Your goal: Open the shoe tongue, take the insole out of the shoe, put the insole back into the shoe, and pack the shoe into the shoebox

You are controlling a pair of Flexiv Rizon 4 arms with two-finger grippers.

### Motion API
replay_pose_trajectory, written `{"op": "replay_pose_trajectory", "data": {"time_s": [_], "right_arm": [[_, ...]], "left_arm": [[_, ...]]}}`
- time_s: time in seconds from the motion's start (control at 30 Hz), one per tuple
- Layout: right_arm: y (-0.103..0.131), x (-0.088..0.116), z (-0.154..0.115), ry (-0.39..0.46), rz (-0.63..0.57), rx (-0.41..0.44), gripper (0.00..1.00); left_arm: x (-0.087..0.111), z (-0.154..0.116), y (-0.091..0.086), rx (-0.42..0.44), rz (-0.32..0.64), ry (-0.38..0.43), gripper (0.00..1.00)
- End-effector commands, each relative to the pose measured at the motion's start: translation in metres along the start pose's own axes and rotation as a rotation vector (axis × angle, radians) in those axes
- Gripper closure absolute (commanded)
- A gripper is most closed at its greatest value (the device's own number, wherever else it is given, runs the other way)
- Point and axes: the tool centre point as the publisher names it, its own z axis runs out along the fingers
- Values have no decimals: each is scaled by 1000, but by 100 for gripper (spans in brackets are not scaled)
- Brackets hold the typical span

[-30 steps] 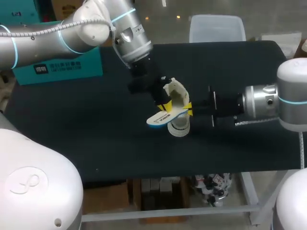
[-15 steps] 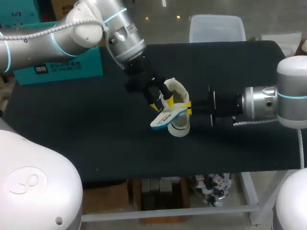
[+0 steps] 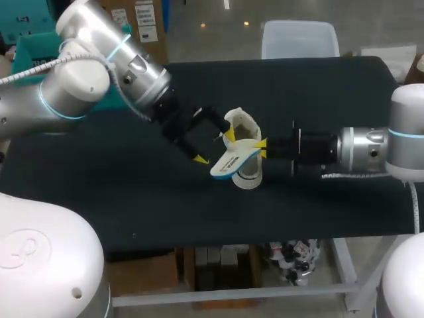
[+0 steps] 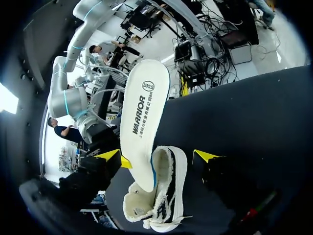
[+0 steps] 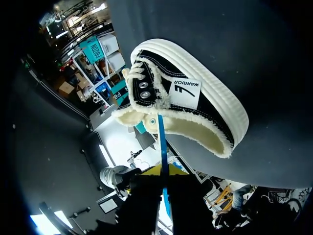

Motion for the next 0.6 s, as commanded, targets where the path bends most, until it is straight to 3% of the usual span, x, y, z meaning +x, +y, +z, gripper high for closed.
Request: {"op": "replay_pose_trajectory", "data": {"time_s": [0.03,0.23,0.53,0.6], "right_arm": [[0,-1,-1,5,-1,3,100],[0,-1,-1,5,-1,3,100],[3,-1,-2,52,28,14,100],[2,0,-2,54,32,9,100]], "left_arm": [[2,2,-5,-75,-37,-19,0],[2,8,-4,-47,-26,-31,0],[8,33,12,-27,-86,-286,0],[10,33,17,-48,-95,-312,11]]}}
